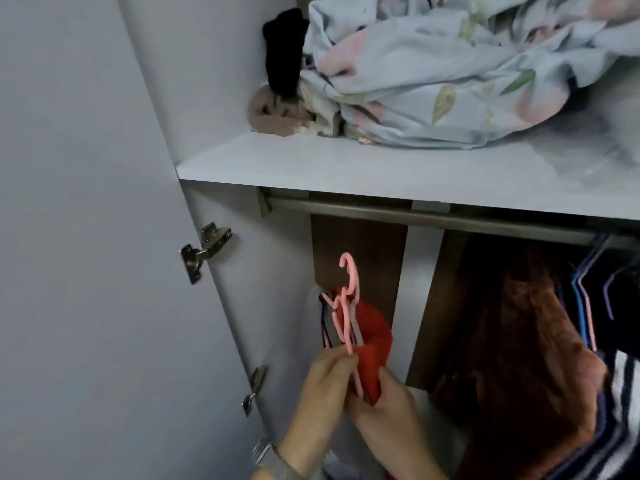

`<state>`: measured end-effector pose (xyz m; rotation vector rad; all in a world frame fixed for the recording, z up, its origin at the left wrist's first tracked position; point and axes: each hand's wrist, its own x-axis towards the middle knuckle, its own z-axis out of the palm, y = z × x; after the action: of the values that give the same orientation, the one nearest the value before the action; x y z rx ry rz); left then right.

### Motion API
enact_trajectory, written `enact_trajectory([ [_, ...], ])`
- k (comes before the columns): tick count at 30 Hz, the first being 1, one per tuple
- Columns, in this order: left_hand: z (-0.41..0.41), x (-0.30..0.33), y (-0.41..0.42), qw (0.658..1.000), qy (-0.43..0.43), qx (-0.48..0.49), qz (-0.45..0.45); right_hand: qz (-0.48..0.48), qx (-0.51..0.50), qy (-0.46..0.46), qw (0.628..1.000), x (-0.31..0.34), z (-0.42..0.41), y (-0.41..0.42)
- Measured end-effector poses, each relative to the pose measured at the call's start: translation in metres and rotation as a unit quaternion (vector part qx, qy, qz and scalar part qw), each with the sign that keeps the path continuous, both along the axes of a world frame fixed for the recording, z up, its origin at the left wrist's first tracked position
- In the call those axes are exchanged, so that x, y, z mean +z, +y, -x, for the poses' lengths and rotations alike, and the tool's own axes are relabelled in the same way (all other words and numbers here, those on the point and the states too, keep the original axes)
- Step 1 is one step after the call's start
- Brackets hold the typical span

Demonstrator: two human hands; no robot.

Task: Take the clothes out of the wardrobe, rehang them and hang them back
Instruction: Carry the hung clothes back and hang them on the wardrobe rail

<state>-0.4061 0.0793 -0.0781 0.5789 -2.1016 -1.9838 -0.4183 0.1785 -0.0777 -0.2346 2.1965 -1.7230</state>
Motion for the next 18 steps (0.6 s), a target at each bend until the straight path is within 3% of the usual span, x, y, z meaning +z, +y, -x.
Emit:
enact_trajectory([
  [5, 0.06, 0.007, -0.024, 0.995, -0.02, 0.099, -0.018, 0.026, 0.051, -0.045, 0.997, 0.008, 0.053, -0.006],
  [10, 0.114, 0.04, -0.094, 0.981, -0.024, 0.11, 0.155, 0.035, 0.044, -0.053, 0.997, 0.015, 0.09, 0.012],
  [13, 0.145, 0.06, -0.137, 0.937, -0.069, 0.117, 0.321, 0.023, 0.004, -0.038, 0.999, 0.016, 0.1, 0.015],
  [18, 0.178, 0.036, -0.197, 0.878, -0.17, 0.063, 0.443, 0.01, -0.035, -0.006, 0.999, 0.016, 0.102, 0.001],
])
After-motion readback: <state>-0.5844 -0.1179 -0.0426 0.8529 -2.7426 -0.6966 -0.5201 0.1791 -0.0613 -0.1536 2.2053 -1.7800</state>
